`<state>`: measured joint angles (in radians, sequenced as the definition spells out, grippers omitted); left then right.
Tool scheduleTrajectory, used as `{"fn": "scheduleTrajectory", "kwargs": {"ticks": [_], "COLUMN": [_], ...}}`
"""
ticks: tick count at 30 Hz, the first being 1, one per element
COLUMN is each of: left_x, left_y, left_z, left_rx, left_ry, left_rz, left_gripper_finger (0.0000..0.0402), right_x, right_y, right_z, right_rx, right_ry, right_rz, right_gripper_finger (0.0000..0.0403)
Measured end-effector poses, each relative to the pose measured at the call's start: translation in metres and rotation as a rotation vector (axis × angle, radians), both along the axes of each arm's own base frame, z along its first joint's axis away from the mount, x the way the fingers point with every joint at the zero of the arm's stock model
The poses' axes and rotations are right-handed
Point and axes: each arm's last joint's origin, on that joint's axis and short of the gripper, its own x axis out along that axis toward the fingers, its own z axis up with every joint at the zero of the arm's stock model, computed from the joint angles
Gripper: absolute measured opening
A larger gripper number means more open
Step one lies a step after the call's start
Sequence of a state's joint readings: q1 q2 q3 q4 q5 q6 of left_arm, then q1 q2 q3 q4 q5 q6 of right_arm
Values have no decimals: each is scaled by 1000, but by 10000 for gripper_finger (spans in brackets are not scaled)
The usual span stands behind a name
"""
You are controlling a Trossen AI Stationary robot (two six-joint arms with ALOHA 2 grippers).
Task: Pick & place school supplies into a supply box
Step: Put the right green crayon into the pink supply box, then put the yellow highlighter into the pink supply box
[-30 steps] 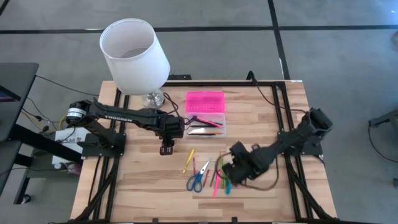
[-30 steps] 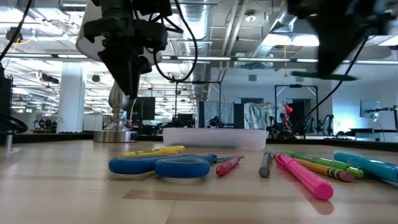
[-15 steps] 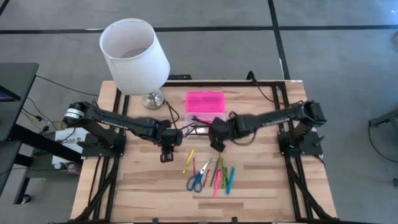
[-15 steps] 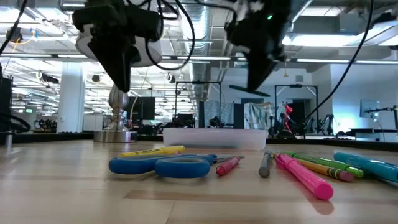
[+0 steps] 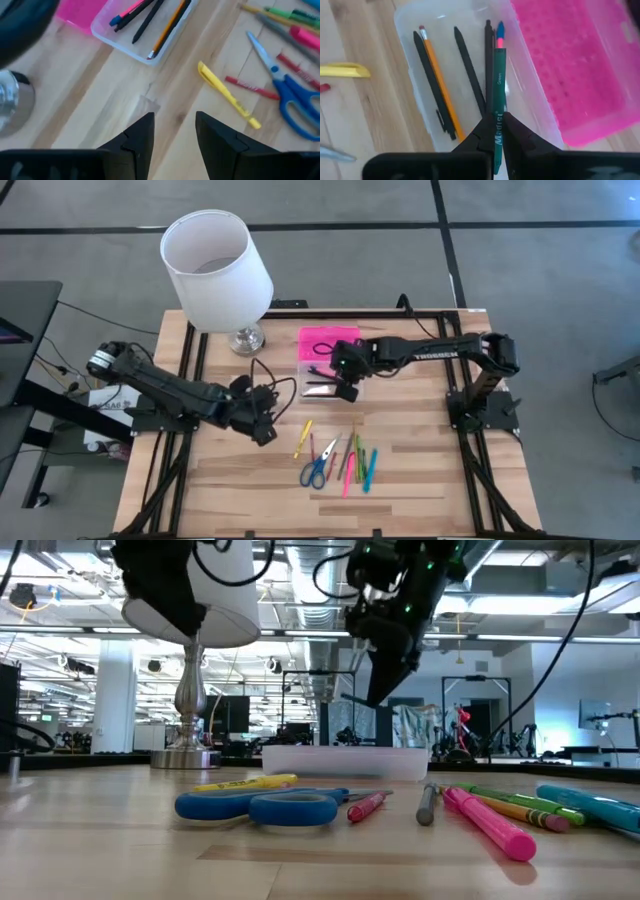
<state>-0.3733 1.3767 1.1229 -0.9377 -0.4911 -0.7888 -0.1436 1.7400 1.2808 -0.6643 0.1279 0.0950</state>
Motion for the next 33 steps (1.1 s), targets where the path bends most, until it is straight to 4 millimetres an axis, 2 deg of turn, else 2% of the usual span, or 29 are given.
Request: {"fn": "scheduleTrajectory", "kwargs": {"ticks": [10, 16, 23, 26, 33], "left_x": [0, 4, 17, 27, 56], "left_y": [-19, -24, -26, -27, -24], "left_z": [-7, -12, -31, -39, -60], "left_rx": [-60, -71, -92, -135, -271], "left_ry": [-92, -135, -114, -118, -109], "left_rz": [158, 230, 312, 324, 318], "left_gripper_finger": [139, 139, 139, 139, 139], "right_x": [4, 3, 2, 0, -6], "right_y": [-13, -22, -25, -16, 10], "right_z": [-27, -30, -30, -22, 18], "right_rx": [43, 60, 75, 72, 40], "right_ry": [96, 101, 100, 93, -61], "right_rz": [30, -32, -62, -40, 40], "right_gripper_finger": [31, 48, 77, 86, 87]}}
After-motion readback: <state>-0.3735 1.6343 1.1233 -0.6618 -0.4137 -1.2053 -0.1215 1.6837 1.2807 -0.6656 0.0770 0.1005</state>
